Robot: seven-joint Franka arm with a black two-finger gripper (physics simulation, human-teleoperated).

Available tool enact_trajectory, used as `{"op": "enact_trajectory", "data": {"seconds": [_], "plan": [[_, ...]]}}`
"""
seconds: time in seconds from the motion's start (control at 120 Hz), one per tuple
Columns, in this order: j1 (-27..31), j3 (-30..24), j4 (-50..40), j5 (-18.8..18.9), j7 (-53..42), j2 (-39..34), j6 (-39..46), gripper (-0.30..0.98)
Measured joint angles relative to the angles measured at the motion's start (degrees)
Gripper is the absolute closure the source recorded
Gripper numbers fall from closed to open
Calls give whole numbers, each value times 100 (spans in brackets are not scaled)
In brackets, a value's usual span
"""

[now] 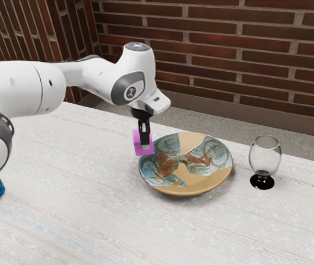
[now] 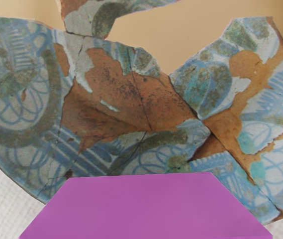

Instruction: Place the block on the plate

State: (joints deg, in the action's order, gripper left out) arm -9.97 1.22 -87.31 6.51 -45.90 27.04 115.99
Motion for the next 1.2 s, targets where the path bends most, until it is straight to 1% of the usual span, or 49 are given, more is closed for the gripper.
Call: {"op": "enact_trajectory", "data": {"seconds": [0.1, 0.2, 0.383, 0.525, 0.642, 0.825, 0.967, 1.117, 1.2], "plan": [[-65, -183, 76, 23, 151, 27, -52, 29], [-74, -452, 162, 121, 306, 95, -84, 29], [-17, -965, 528, 301, 557, 494, -115, 29], [247, -1683, 760, 699, 738, 802, -109, 29], [527, -2029, 903, 992, 845, 1049, -5, 30], [763, -2289, 1275, 1296, 939, 1452, 146, 29], [847, -2339, 1324, 1446, 990, 1592, 229, 29], [838, -2349, 1353, 1525, 1024, 1577, 225, 16], [855, -2405, 1375, 1580, 1062, 1475, 75, 11]]}}
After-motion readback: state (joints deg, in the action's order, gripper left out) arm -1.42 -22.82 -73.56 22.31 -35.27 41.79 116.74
